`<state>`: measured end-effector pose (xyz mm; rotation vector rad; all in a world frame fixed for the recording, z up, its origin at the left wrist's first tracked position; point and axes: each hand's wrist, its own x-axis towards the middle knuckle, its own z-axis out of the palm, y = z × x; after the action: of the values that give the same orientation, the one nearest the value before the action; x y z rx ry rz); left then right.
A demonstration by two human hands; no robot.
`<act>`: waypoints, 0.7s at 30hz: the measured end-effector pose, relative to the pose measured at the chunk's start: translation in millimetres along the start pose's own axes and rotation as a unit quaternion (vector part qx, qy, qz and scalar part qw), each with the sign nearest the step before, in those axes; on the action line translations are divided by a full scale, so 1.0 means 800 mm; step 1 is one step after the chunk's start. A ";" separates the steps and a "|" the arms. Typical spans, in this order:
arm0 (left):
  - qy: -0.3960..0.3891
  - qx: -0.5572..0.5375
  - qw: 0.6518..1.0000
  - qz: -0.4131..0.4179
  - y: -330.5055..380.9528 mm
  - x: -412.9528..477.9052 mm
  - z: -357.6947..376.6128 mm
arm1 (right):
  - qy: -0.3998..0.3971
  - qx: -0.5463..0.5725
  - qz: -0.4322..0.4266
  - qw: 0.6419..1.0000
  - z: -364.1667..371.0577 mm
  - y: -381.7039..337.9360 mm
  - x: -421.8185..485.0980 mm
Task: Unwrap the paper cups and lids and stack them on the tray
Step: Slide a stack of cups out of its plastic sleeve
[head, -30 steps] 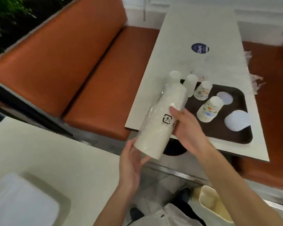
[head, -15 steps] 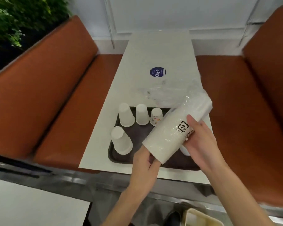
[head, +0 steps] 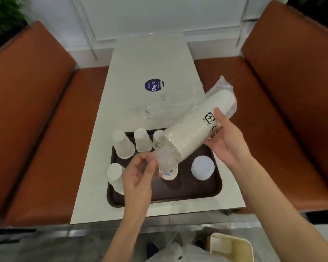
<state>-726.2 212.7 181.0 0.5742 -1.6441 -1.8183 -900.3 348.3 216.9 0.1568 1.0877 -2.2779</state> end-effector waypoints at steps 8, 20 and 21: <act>-0.048 -0.153 0.984 -0.079 0.030 0.028 0.013 | -0.093 0.096 0.084 0.988 0.019 0.060 -0.008; 0.011 0.082 0.993 0.079 0.019 0.043 -0.021 | 0.056 0.050 -0.107 0.991 0.030 0.015 0.033; -0.002 0.078 0.995 0.062 0.016 0.041 -0.017 | 0.066 0.056 -0.114 0.990 0.030 0.016 0.035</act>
<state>-738.1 179.7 194.8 0.5220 -1.7941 -1.6142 -912.5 311.1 214.3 0.2435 1.0929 -2.5662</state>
